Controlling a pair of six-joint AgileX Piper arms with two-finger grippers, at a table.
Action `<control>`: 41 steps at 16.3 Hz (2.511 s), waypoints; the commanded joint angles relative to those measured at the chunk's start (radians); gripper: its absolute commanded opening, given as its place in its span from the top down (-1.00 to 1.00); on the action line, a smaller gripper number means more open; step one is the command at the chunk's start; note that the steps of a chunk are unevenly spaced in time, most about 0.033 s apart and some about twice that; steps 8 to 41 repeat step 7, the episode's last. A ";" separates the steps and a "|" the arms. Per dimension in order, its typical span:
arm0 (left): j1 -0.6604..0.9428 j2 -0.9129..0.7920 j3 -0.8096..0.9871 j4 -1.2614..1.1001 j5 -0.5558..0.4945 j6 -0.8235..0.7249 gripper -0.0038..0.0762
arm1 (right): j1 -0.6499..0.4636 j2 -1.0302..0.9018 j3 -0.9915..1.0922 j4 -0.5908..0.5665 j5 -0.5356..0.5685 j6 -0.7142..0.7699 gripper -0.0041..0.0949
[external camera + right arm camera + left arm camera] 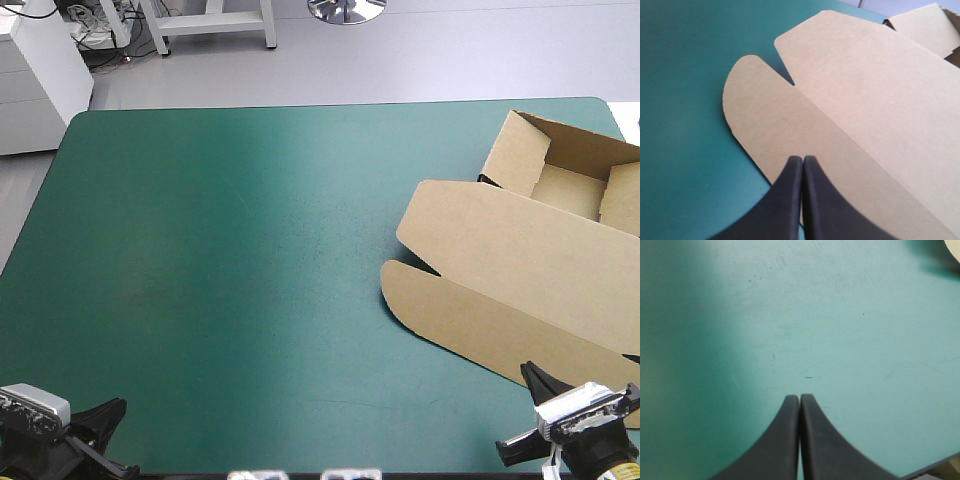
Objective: Fold the box
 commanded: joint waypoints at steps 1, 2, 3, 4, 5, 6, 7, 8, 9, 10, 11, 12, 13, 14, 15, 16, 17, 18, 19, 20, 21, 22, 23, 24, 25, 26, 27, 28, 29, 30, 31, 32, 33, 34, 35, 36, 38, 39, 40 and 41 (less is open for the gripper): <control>-0.002 0.016 -0.022 -0.018 -0.071 0.002 0.93 | 0.001 -0.010 -0.025 -0.030 -0.084 0.043 0.95; -0.002 0.016 -0.022 -0.026 -0.071 0.002 0.93 | 0.001 -0.012 -0.025 -0.034 -0.084 0.043 0.95; -0.002 0.016 -0.022 -0.031 -0.071 0.002 0.93 | 0.001 -0.012 -0.025 -0.034 -0.084 0.043 0.95; -0.002 0.016 -0.022 -0.041 -0.071 0.002 0.93 | 0.001 -0.012 -0.025 -0.034 -0.085 0.043 0.95; -0.002 0.016 -0.022 -0.046 -0.071 0.002 0.93 | 0.001 -0.012 -0.025 -0.034 -0.085 0.043 0.95; -0.002 0.016 -0.022 -0.049 -0.071 0.002 0.93 | 0.001 -0.012 -0.025 -0.034 -0.085 0.043 0.95; -0.002 0.016 -0.022 -0.049 -0.071 0.002 0.93 | 0.001 -0.012 -0.025 -0.034 -0.085 0.043 0.95; -0.002 0.016 -0.022 -0.049 -0.071 0.002 0.93 | 0.001 -0.012 -0.025 -0.034 -0.085 0.043 0.95; -0.002 0.016 -0.022 -0.049 -0.071 0.002 0.93 | 0.001 -0.012 -0.025 -0.034 -0.085 0.043 0.95; -0.002 0.016 -0.022 -0.049 -0.071 0.002 0.93 | 0.001 -0.012 -0.025 -0.034 -0.085 0.043 0.95; -0.002 0.016 -0.022 -0.049 -0.071 0.002 0.93 | 0.001 -0.012 -0.025 -0.034 -0.085 0.043 0.95; -0.002 0.016 -0.022 -0.049 -0.071 0.002 0.93 | 0.001 -0.012 -0.025 -0.034 -0.085 0.043 0.95; -0.002 0.016 -0.022 -0.049 -0.071 0.002 0.93 | 0.001 -0.012 -0.025 -0.034 -0.085 0.043 0.95; -0.002 0.016 -0.022 -0.049 -0.071 0.002 0.93 | 0.001 -0.012 -0.025 -0.034 -0.085 0.043 0.95; -0.002 0.016 -0.022 -0.049 -0.071 0.002 0.93 | 0.001 -0.012 -0.025 -0.034 -0.085 0.043 0.95; -0.002 0.016 -0.022 -0.049 -0.071 0.002 0.93 | 0.001 -0.012 -0.025 -0.034 -0.085 0.043 0.95; -0.002 0.016 -0.022 -0.049 -0.071 0.002 0.93 | 0.001 -0.012 -0.025 -0.034 -0.085 0.043 0.95; -0.002 0.016 -0.022 -0.049 -0.071 0.002 0.93 | 0.001 -0.012 -0.025 -0.034 -0.085 0.043 0.95; -0.002 0.016 -0.022 -0.049 -0.071 0.002 0.93 | 0.001 -0.012 -0.025 -0.034 -0.085 0.043 0.95; -0.002 0.016 -0.022 -0.049 -0.071 0.002 0.93 | 0.001 -0.012 -0.025 -0.034 -0.085 0.043 0.95; -0.002 0.016 -0.022 -0.049 -0.071 0.002 0.93 | 0.001 -0.012 -0.025 -0.034 -0.085 0.043 0.95; -0.002 0.016 -0.022 -0.049 -0.071 0.002 0.93 | 0.001 -0.012 -0.025 -0.034 -0.085 0.043 0.95; -0.002 0.016 -0.022 -0.049 -0.071 0.002 0.93 | 0.001 -0.012 -0.025 -0.034 -0.085 0.043 0.95; -0.002 0.016 -0.022 -0.049 -0.071 0.002 0.93 | 0.001 -0.012 -0.025 -0.034 -0.085 0.043 0.95; -0.002 0.016 -0.022 -0.049 -0.071 0.002 0.93 | 0.001 -0.012 -0.025 -0.034 -0.085 0.043 0.95; -0.002 0.016 -0.022 -0.049 -0.071 0.002 0.93 | 0.001 -0.012 -0.025 -0.034 -0.085 0.043 0.95; -0.002 0.016 -0.022 -0.049 -0.071 0.002 0.93 | 0.001 -0.012 -0.025 -0.034 -0.085 0.043 0.95; -0.002 0.016 -0.022 -0.049 -0.071 0.002 0.93 | 0.001 -0.012 -0.025 -0.034 -0.085 0.043 0.95; -0.002 0.016 -0.022 -0.049 -0.071 0.002 0.93 | 0.001 -0.012 -0.025 -0.034 -0.085 0.043 0.95; -0.002 0.016 -0.022 -0.049 -0.071 0.002 0.93 | 0.001 -0.012 -0.025 -0.034 -0.085 0.043 0.95; -0.002 0.016 -0.022 -0.049 -0.071 0.002 0.93 | 0.001 -0.012 -0.025 -0.034 -0.085 0.043 0.95; -0.002 0.016 -0.022 -0.049 -0.071 0.002 0.93 | 0.001 -0.012 -0.025 -0.034 -0.085 0.043 0.95; -0.002 0.016 -0.022 -0.049 -0.071 0.002 0.93 | 0.001 -0.012 -0.025 -0.034 -0.085 0.043 0.95; -0.002 0.016 -0.022 -0.049 -0.071 0.002 0.93 | 0.001 -0.012 -0.025 -0.034 -0.085 0.043 0.95; -0.002 0.016 -0.022 -0.049 -0.071 0.002 0.93 | 0.001 -0.012 -0.025 -0.034 -0.085 0.043 0.95; -0.002 0.016 -0.022 -0.049 -0.071 0.002 0.93 | 0.001 -0.012 -0.025 -0.034 -0.085 0.043 0.95; -0.002 0.016 -0.022 -0.049 -0.071 0.002 0.93 | 0.001 -0.012 -0.025 -0.034 -0.085 0.043 0.95; -0.002 0.016 -0.022 -0.049 -0.071 0.002 0.93 | 0.001 -0.012 -0.025 -0.034 -0.085 0.043 0.95; -0.002 0.016 -0.022 -0.049 -0.071 0.002 0.93 | 0.001 -0.012 -0.025 -0.034 -0.085 0.043 0.95; -0.002 0.016 -0.022 -0.049 -0.071 0.002 0.93 | 0.001 -0.012 -0.025 -0.034 -0.085 0.043 0.95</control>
